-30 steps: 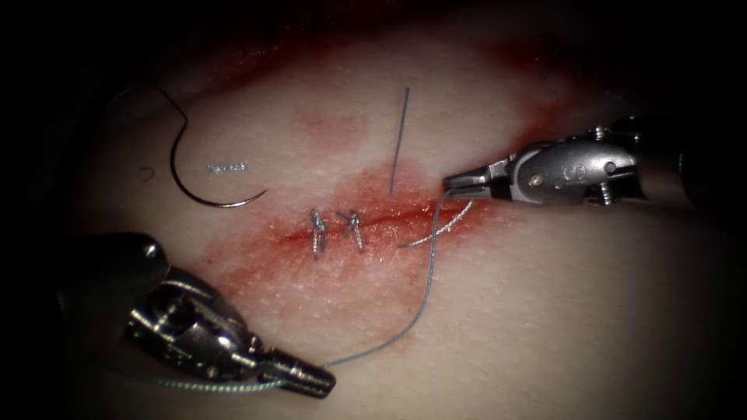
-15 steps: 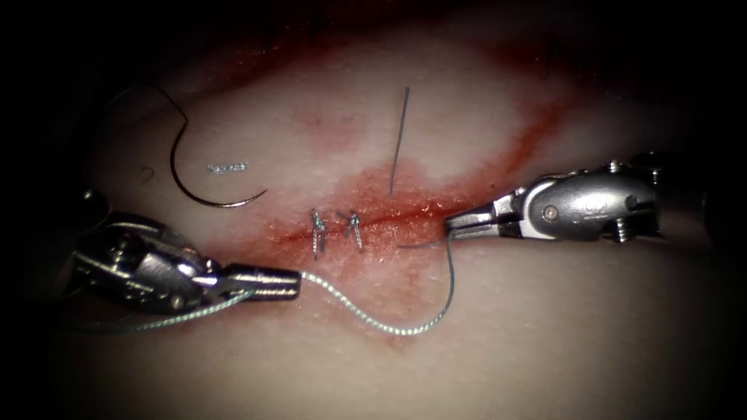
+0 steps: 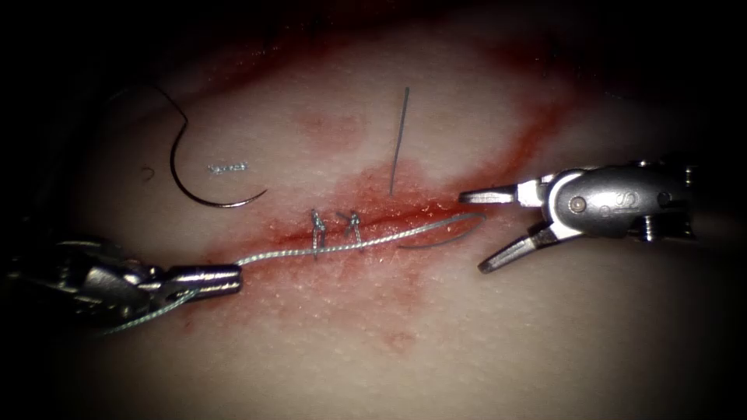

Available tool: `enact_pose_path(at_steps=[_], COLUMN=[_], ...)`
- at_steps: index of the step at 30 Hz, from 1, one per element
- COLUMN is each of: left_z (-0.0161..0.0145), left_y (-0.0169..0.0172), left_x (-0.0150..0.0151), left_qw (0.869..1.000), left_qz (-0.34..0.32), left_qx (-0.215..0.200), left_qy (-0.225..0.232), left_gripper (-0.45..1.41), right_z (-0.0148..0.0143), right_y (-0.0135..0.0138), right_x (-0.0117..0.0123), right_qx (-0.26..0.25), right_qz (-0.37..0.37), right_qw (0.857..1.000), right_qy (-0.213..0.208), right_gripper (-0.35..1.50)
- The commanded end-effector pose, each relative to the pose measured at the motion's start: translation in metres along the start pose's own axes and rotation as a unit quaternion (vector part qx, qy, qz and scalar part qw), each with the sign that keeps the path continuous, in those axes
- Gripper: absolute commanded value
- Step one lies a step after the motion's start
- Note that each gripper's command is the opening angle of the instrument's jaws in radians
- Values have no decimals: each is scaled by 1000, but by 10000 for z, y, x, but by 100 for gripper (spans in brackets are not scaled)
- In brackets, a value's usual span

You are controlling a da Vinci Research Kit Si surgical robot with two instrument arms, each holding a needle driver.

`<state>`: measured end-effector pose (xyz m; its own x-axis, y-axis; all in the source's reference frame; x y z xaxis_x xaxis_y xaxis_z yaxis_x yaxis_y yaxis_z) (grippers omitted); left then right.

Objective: Wound Closure

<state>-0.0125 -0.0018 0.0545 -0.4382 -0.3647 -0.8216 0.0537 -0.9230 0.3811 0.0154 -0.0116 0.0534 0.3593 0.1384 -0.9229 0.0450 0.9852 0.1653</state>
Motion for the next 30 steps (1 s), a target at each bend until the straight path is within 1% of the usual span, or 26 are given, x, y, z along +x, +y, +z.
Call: enact_pose_path(at_steps=[1,2,4,5,7,8,9,10,13,16,19,22,30], left_z=[7,6,5,4,3,2,2,1,2,3,7,14,50], left_y=[4,5,5,6,6,6,6,5,3,-4,-12,-16,-11], left_x=[-3,-2,-2,-3,-4,-4,-4,-5,-7,-11,-17,-24,-43], left_qw=[1000,1000,1000,1000,1000,1000,1000,1000,1000,1000,999,997,993], left_qz=[-1,-1,-1,-1,-1,-1,-1,-1,-3,-11,-17,-28,-40], left_qx=[-1,-2,-2,1,0,0,0,0,5,24,43,67,93], left_qy=[3,4,3,4,5,5,5,5,7,13,14,-10,-61], left_gripper=[-45,-45,-45,-45,-45,-45,-45,-45,-45,-45,-45,-45,-45], right_z=[3,2,-2,-3,-3,-2,1,4,22,41,54,62,83], right_y=[10,13,23,28,37,39,40,41,36,28,23,20,15], right_x=[-6,-7,-10,-12,-19,-24,-30,-34,-51,-66,-71,-65,-39], right_qx=[-4,-7,-17,-31,-68,-77,-80,-83,-85,-82,-69,-62,-50], right_qz=[1,2,5,6,8,7,4,1,-5,3,14,19,28], right_qw=[1000,1000,1000,999,997,997,996,996,996,996,997,996,991], right_qy=[1,-1,1,6,25,31,29,29,31,36,46,67,122], right_gripper=[143,143,131,125,79,41,-27,-35,-35,-35,-35,-35,-35])
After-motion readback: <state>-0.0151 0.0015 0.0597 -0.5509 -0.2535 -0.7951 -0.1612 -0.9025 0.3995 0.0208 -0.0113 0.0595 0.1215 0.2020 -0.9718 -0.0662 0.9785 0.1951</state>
